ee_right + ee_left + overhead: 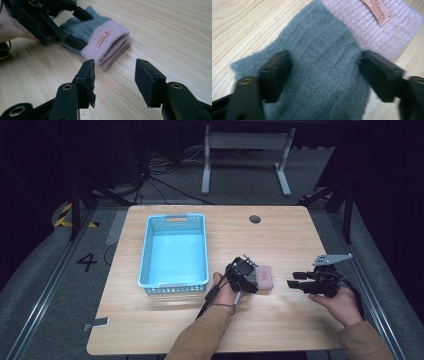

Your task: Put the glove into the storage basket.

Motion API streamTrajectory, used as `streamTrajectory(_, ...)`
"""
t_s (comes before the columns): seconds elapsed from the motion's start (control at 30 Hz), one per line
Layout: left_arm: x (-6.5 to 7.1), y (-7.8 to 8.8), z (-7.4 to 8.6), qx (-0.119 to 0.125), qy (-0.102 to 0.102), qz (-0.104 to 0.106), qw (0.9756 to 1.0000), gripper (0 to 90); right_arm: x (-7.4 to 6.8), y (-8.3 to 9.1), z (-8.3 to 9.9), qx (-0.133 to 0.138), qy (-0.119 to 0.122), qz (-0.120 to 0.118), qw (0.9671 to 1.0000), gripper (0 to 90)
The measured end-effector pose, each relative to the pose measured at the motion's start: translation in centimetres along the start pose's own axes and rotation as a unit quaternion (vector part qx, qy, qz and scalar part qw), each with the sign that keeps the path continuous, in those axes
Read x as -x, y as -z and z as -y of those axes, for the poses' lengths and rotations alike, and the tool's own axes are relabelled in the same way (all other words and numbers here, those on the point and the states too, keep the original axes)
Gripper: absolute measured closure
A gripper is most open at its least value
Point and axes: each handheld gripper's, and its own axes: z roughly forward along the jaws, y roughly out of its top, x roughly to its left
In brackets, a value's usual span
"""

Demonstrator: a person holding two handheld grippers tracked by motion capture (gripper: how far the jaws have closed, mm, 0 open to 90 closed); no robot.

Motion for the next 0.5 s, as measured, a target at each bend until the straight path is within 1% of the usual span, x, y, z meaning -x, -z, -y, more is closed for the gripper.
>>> streamTrajectory(0.03,0.0,0.0,0.0,0.000,0.000,0.000,1.0000,32.5,0.0,0.0,0.0,0.000,0.000,0.000,1.0000,51.0)
streamTrajectory(0.07,0.5,0.2,-0.1,-0.003,-0.009,-0.001,1.0000,39.1,0.0,0.0,0.0,0.000,0.001,0.000,1.0000,51.1)
streamTrajectory(0.1,0.5,0.2,-0.1,-0.003,-0.009,-0.001,1.0000,44.6,0.0,0.0,0.0,0.000,0.001,0.000,1.0000,51.1)
streamTrajectory(0.13,0.8,0.2,-0.1,-0.001,-0.011,0.000,0.9999,44.6,0.0,0.0,0.0,-0.001,0.000,0.000,1.0000,51.2)
streamTrajectory(0.2,1.0,0.3,-0.2,-0.002,-0.019,0.000,0.9998,51.0,0.1,0.0,0.1,-0.001,-0.001,-0.001,1.0000,51.4)
streamTrajectory(0.27,1.1,0.3,-0.2,-0.001,-0.019,0.002,0.9998,54.8,0.1,0.0,0.1,-0.001,-0.002,-0.001,1.0000,51.6)
streamTrajectory(0.3,1.1,0.4,-0.2,-0.001,-0.019,0.002,0.9998,59.1,0.2,0.1,0.1,0.000,-0.003,-0.001,1.0000,51.8)
streamTrajectory(0.37,1.2,0.4,-0.2,0.001,-0.020,0.000,0.9998,60.8,0.2,0.1,0.1,0.000,-0.002,-0.001,1.0000,51.9)
streamTrajectory(0.4,1.3,0.4,-0.2,0.004,-0.021,-0.002,0.9998,63.0,0.2,0.1,0.2,0.001,-0.004,0.000,1.0000,52.0)
streamTrajectory(0.5,1.3,0.7,-0.4,0.003,-0.025,-0.002,0.9997,64.1,0.3,0.1,0.2,0.001,-0.004,0.000,1.0000,52.3)
